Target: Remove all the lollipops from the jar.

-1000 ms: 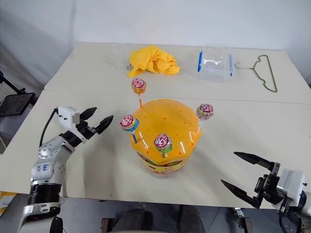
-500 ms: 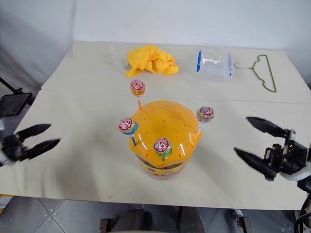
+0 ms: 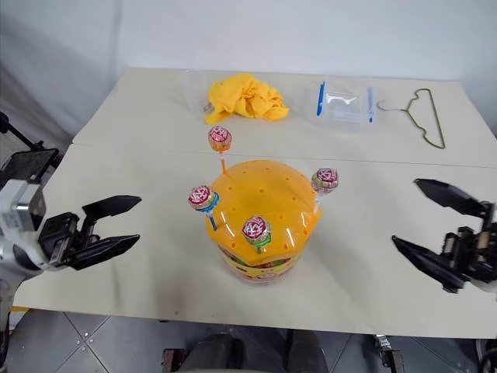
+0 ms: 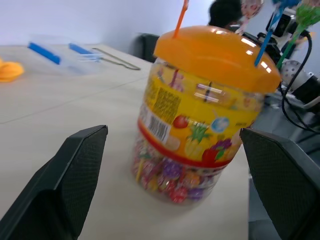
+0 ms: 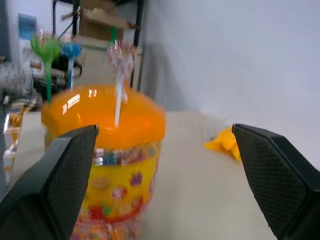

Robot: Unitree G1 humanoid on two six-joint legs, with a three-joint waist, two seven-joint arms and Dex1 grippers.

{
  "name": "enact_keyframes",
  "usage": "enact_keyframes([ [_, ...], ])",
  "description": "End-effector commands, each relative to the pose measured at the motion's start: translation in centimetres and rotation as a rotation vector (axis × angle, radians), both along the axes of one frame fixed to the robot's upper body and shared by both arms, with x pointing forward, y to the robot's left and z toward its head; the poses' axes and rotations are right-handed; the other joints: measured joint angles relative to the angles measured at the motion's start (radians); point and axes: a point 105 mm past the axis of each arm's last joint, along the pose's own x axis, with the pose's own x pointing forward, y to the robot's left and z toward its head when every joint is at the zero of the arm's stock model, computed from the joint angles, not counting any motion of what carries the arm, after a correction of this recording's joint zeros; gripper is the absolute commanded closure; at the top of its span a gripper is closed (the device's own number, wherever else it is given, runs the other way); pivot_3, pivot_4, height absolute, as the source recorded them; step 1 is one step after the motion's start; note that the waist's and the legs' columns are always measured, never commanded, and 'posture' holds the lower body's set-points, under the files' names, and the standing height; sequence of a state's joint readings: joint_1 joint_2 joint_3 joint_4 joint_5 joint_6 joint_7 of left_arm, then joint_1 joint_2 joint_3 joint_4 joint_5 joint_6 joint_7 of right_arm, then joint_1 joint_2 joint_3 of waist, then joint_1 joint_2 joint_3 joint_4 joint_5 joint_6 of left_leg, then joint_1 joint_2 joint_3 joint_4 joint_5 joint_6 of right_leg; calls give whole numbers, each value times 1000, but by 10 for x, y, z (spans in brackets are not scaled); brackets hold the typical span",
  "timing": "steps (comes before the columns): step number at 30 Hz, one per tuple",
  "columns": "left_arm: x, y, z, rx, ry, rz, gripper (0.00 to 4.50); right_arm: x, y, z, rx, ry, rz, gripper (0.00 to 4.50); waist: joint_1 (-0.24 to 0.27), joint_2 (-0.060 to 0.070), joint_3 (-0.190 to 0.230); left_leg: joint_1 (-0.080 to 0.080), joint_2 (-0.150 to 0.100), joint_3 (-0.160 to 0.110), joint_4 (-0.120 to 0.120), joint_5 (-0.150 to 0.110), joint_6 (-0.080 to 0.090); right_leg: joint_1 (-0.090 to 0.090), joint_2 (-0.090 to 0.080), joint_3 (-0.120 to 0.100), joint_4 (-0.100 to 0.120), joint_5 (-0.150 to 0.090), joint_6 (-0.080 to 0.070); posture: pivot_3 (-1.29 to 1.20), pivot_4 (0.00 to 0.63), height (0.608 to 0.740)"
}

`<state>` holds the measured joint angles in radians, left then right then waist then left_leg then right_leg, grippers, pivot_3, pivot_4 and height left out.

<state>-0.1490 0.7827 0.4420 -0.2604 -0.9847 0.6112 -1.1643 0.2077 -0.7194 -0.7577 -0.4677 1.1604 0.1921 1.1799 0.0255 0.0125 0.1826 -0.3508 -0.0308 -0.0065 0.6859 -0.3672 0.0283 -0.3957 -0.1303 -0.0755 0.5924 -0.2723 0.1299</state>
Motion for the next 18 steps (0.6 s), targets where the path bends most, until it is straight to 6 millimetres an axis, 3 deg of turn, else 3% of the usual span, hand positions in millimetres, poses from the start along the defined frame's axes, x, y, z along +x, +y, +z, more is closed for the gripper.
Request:
enact_keyframes([
  [1, -9, -21, 26, 4, -36, -176, 0, -13, 10, 10, 37, -39, 14, 20, 1, -1, 0, 0, 0, 0, 1, 0, 0, 0, 0, 0, 0, 0, 0, 0, 150, 740],
  [8, -18, -54, 52, 7, -109, -344, 0, -13, 23, -8, -22, 4, 64, 20, -4, -1, 0, 0, -4, 1, 1, 0, 2, 1, 1, 2, -1, 1, 2, 0, 150, 740],
  [11, -22, -68, 49, 16, -127, -382, 0, -9, 31, -22, -54, 24, 96, 20, -3, -1, 0, 0, -3, 0, 1, 0, 2, 1, 1, 1, -1, 1, 2, 0, 150, 740],
  [17, -21, -83, 45, 3, -142, -393, 0, -3, 29, -22, -47, 12, 70, 20, -2, -1, 0, 0, -4, 0, 1, 1, 3, 1, 2, 2, 0, 1, 2, 0, 150, 740],
  [18, -21, -85, 45, -8, -141, -397, 188, -3, 28, -22, -48, 15, 66, 5, -1, -1, 0, 0, -4, 0, 1, 1, 3, 1, 2, 2, 0, 1, 2, 0, 150, 740],
])
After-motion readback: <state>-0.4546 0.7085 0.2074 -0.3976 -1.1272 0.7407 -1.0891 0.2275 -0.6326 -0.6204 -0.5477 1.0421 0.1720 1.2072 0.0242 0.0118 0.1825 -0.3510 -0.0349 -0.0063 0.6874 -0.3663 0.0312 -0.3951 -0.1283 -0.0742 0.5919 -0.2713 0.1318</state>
